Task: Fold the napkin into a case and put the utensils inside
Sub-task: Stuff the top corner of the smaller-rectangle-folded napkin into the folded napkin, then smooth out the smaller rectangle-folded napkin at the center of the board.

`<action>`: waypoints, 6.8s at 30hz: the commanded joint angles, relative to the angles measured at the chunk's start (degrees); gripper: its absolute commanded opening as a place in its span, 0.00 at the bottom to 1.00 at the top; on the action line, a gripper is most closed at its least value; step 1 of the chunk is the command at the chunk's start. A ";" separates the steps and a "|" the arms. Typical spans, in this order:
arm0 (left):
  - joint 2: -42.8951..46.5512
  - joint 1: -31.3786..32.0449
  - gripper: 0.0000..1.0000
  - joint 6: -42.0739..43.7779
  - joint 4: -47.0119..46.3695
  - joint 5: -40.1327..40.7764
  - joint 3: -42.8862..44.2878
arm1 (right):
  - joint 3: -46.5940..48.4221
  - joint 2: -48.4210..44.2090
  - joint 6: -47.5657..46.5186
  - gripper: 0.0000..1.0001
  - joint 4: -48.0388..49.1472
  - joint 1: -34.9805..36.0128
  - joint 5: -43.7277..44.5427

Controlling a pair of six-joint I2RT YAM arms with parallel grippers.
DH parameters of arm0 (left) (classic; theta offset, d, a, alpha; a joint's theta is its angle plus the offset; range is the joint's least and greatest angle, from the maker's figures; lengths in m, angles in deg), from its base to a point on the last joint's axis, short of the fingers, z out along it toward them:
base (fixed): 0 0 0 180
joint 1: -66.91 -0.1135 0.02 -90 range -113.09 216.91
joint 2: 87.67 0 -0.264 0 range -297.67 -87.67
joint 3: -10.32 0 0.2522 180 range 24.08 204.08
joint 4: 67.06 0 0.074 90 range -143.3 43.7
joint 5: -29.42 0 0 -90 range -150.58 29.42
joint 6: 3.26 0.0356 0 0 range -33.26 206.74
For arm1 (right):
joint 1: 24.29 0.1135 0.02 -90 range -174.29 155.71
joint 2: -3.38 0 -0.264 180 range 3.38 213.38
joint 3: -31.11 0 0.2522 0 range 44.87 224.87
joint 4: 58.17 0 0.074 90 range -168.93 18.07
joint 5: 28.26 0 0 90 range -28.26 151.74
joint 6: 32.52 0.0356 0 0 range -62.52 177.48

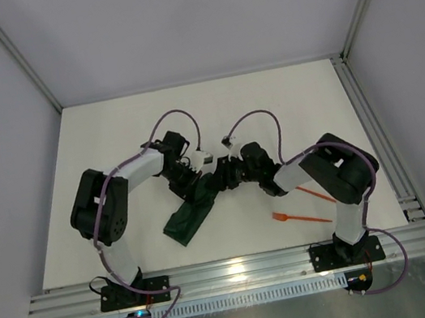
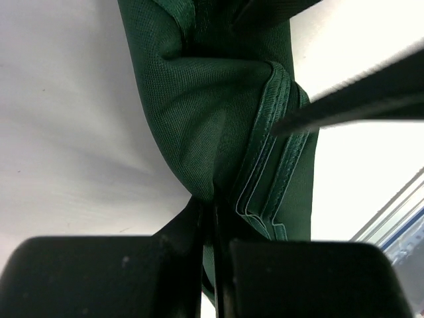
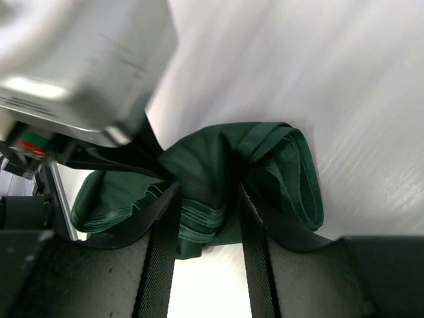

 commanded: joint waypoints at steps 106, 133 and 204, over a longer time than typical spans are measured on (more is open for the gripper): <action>23.40 -0.99 0.23 2.99 5.41 22.69 2.30 | 1.85 -26.27 -4.34 0.77 -25.72 -6.40 12.46; 27.71 -9.58 0.57 19.51 -16.03 32.61 -24.32 | 28.42 9.42 26.60 0.65 -24.58 2.30 6.83; 34.82 -8.17 0.00 24.79 -7.87 19.35 -32.33 | 36.79 19.19 16.51 0.04 -3.69 6.08 8.51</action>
